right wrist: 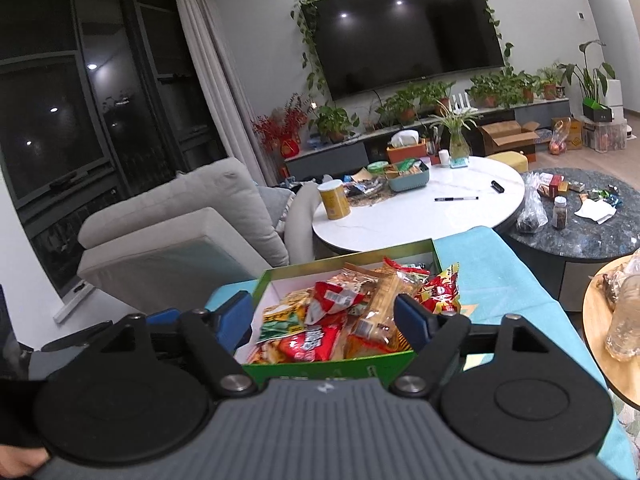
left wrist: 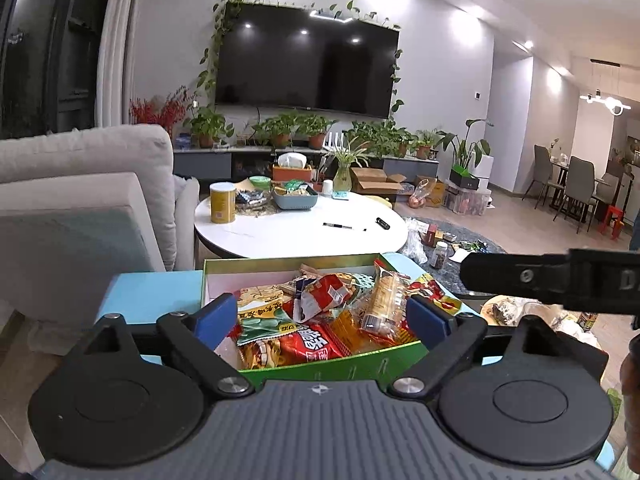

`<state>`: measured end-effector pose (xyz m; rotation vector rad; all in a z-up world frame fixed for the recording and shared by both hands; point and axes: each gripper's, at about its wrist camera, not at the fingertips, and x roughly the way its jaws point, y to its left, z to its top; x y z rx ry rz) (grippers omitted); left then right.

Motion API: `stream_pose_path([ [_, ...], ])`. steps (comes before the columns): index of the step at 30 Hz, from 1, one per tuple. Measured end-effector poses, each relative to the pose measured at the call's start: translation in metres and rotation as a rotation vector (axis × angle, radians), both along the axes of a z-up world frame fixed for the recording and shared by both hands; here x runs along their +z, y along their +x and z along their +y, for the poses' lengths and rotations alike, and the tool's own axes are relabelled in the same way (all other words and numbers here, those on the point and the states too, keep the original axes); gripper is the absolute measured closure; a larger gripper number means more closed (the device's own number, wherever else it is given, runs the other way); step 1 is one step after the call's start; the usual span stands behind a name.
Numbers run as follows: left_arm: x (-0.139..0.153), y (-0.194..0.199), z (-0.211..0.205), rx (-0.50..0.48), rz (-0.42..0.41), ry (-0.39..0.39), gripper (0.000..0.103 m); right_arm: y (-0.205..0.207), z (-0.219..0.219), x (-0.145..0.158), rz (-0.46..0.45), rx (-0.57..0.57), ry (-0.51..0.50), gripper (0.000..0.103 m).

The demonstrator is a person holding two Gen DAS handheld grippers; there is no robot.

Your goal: Organize snacks

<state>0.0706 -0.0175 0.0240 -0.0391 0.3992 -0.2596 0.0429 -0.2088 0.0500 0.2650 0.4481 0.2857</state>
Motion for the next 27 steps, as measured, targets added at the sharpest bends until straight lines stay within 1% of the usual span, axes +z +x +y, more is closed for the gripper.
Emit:
stream_pose_path([
  [3,-0.002,-0.012,-0.002,0.003,-0.014,0.03,0.007,-0.016,0.003,-0.003,-0.008,0.015,0.0,0.038],
  [6,-0.008,-0.023,-0.001,0.031,-0.017,0.062,0.005,-0.03,0.008,-0.01,-0.006,0.031,-0.003,0.037],
  [8,-0.012,-0.03,0.003,0.055,0.0,0.056,0.004,-0.038,0.009,-0.013,-0.011,0.023,-0.011,0.037],
  [11,-0.016,-0.039,0.009,0.065,0.029,0.033,0.003,-0.046,0.007,-0.015,-0.006,0.01,-0.003,0.037],
  [12,-0.017,-0.042,0.01,0.074,0.034,0.027,0.001,-0.05,0.006,-0.016,-0.006,0.003,0.005,0.037],
  [14,-0.016,-0.048,0.012,0.1,0.035,0.021,0.001,-0.058,0.006,-0.018,-0.012,-0.013,0.01,0.037],
  [21,-0.015,-0.069,0.011,0.104,0.021,0.044,0.001,-0.073,0.007,-0.025,-0.041,-0.053,-0.054,0.037],
  [27,-0.016,-0.076,0.008,0.113,0.017,0.072,0.0,-0.079,0.004,-0.033,-0.039,-0.047,-0.056,0.037],
])
